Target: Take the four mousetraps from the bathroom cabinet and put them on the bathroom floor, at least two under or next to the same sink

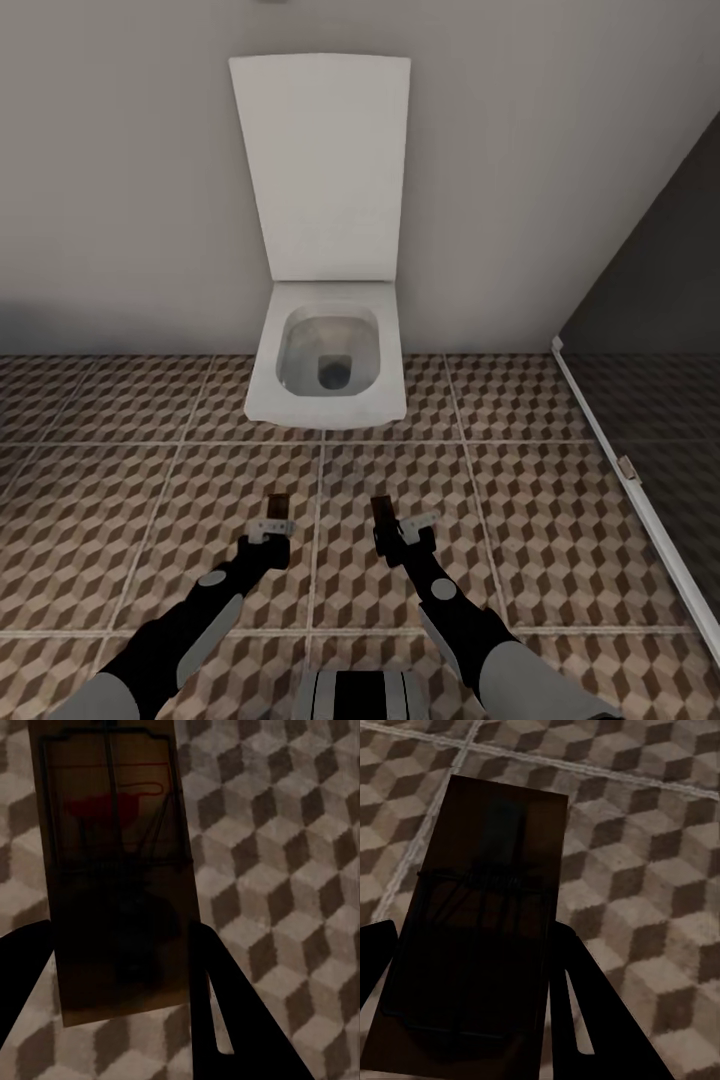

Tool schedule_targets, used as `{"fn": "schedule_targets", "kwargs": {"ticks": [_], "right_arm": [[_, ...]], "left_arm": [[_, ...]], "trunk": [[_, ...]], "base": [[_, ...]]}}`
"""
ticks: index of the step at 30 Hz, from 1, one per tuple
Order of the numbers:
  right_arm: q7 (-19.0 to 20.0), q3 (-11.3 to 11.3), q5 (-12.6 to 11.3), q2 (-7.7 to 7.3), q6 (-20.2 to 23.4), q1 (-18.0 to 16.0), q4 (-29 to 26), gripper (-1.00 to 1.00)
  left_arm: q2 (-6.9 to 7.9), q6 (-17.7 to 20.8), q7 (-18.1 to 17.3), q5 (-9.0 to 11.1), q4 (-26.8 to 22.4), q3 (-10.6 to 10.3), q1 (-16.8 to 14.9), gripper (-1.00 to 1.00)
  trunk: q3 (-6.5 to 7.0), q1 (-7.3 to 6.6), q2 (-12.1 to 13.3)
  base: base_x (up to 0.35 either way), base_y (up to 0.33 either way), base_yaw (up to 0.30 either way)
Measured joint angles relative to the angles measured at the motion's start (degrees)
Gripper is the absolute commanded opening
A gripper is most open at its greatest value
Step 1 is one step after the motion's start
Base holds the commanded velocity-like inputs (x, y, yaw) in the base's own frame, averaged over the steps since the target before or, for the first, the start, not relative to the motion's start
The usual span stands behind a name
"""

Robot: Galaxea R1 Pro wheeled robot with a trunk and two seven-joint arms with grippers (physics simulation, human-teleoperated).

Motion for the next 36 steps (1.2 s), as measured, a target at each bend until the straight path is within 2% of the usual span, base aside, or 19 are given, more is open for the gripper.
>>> {"fn": "schedule_targets", "kwargs": {"ticks": [21, 24, 30, 36], "right_arm": [[0.1, 0.0, 0.1, -0.03, 0.0, 0.0, -0.1, -1.0], [0.1, -0.1, 0.1, -0.15, 0.0, 0.0, -0.2, -1.0], [0.0, -0.2, 0.1, -2.66, -0.2, 0.0, -0.5, -1.0], [0.0, -0.3, 0.1, -3.4, -0.2, 0.0, -0.6, -1.0]], "left_arm": [[0.0, 0.0, 0.0, 0.0, -0.3, 0.0, 0.0, -1.0], [0.0, 0.0, 0.0, 0.0, -0.3, 0.0, 0.0, -1.0], [0.01, 0.0, 0.0, 0.0, -0.3, 0.0, 0.0, -1.0], [0.0, 0.0, 0.0, 0.0, -0.3, 0.0, 0.0, -1.0]], "trunk": [[-5.66, 4.61, -8.4], [-6.6, 4.7, -8.5], [-8.47, 4.85, -8.6], [-10.35, 5.01, -8.6]], "base": [[0.0, 0.0, 0.0], [0.0, 0.0, 0.0], [0.0, 0.0, 0.0], [0.0, 0.0, 0.0]]}}
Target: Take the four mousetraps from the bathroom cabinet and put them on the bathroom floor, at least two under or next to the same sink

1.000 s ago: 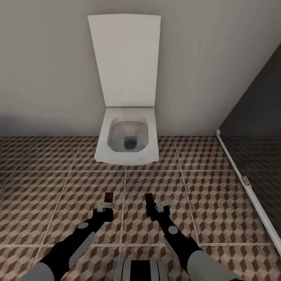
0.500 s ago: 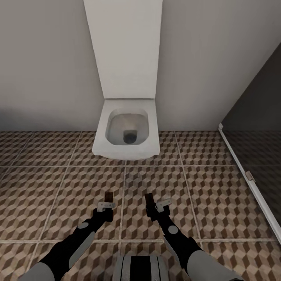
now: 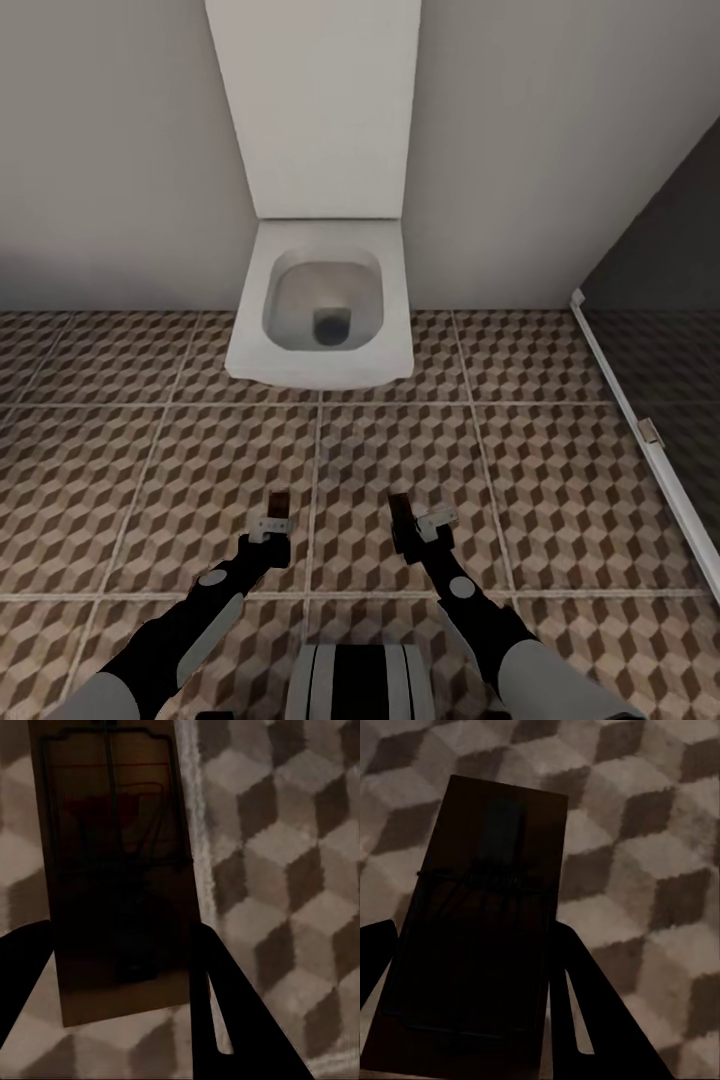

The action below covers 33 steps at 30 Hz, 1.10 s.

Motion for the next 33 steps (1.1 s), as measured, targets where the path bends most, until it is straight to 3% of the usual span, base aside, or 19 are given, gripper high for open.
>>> {"fn": "schedule_targets", "kwargs": {"ticks": [8, 16, 33], "right_arm": [[0.1, 0.0, -0.1, -0.72, 0.0, 0.0, -0.1, -1.0], [0.3, 0.2, -0.1, -0.41, -0.2, 0.0, -0.1, -1.0], [0.2, 0.2, -0.1, -0.28, -0.2, 0.0, -0.1, -1.0]], "left_arm": [[0.02, 0.0, 0.0, 0.0, -0.1, 0.0, 0.0, -1.0], [0.7, 0.0, -0.1, 0.0, -3.2, 0.0, 0.0, -1.0], [0.79, 0.0, -0.1, 0.0, -3.4, -0.1, 0.0, -1.0]], "trunk": [[-2.47, 0.21, -0.1], [-2.61, 0.2, -0.1], [-2.62, 0.2, -0.1]], "base": [[0.0, 0.0, 0.0], [0.0, 0.0, 0.0], [0.001, 0.0, 0.0]]}}
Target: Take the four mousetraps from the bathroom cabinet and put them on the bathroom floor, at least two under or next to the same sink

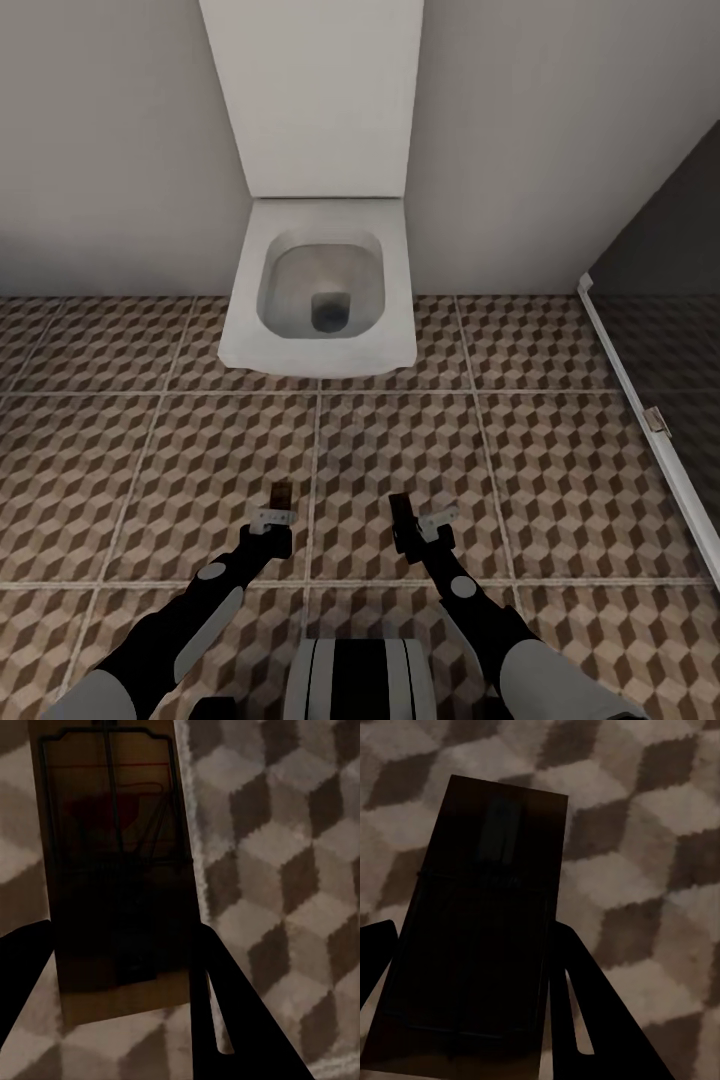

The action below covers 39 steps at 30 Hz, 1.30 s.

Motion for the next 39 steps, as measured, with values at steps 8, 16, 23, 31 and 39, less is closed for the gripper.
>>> {"fn": "schedule_targets", "kwargs": {"ticks": [8, 16, 23, 31, 39], "right_arm": [[0.0, 0.0, 0.0, 0.0, 0.0, 0.0, 0.0, -1.0], [0.0, 0.1, 0.0, 0.0, 0.0, 0.0, 0.0, -1.0], [-0.1, -0.1, 0.0, 0.03, 0.7, 0.0, 0.3, -1.0], [0.0, -0.1, -0.1, 1.9, 5.9, 0.0, 0.3, -1.0], [0.0, -0.1, -0.1, 3.61, 7.5, 0.0, 0.2, -1.0]], "left_arm": [[0.0, 0.0, -0.1, 0.0, 0.1, -0.1, 0.0, -1.0], [0.0, 0.0, -0.1, 0.0, 0.3, -0.1, 0.0, -1.0], [-0.03, 0.0, -0.1, 0.0, 0.4, -0.1, 0.0, -1.0], [-0.23, 0.0, 0.0, 0.0, 0.8, -0.6, 0.0, -1.0], [-0.34, 0.0, 0.0, 0.0, 1.2, -1.3, 0.0, -1.0]], "trunk": [[0.0, -0.03, 0.0], [0.0, -0.03, 0.0], [0.0, -0.01, 0.0], [0.0, 0.0, 0.0], [0.0, 0.0, 0.0]], "base": [[0.24, 0.0, 0.0], [0.327, 0.0, 0.0], [0.206, 0.0, 0.0], [0.013, 0.0, 0.0], [0.0, 0.0, 0.0]]}}
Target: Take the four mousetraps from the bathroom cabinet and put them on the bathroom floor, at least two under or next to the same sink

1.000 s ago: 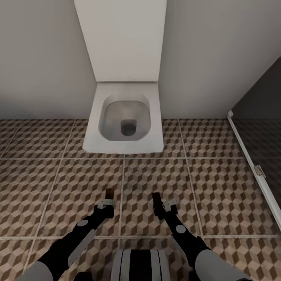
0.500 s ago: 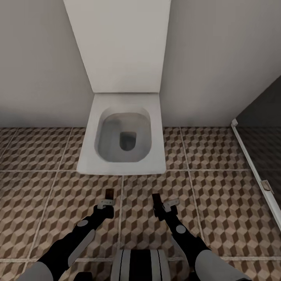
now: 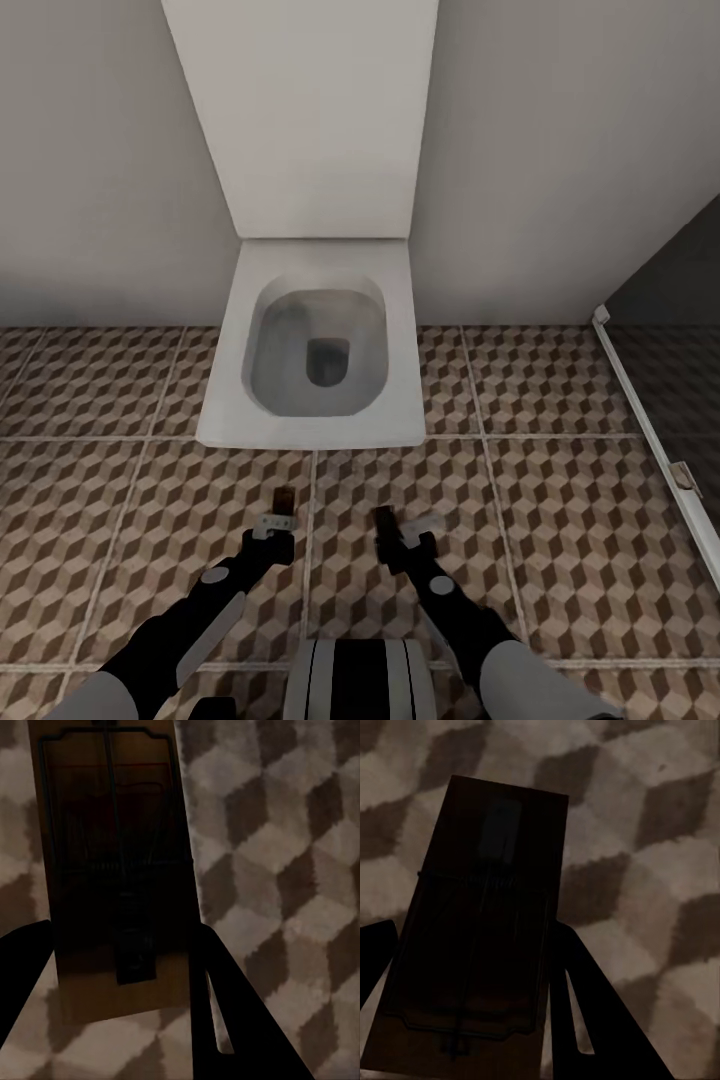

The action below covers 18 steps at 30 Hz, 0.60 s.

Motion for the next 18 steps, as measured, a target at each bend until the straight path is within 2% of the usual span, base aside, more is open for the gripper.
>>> {"fn": "schedule_targets", "kwargs": {"ticks": [2, 18], "right_arm": [[0.0, 0.0, 0.1, 0.58, 0.6, 0.0, -0.1, -1.0], [-1.2, 0.0, 0.4, 0.58, 4.3, -0.3, -2.2, -1.0]], "left_arm": [[-0.01, 0.0, 0.0, 0.0, 0.0, 0.0, 0.0, -1.0], [-0.1, 0.0, 0.1, -0.1, 0.8, -1.2, 0.0, -1.0]], "trunk": [[0.0, 0.0, 0.0], [0.0, 0.0, 0.0]], "base": [[0.0, 0.0, 0.0], [0.0, 0.0, 0.0]]}}
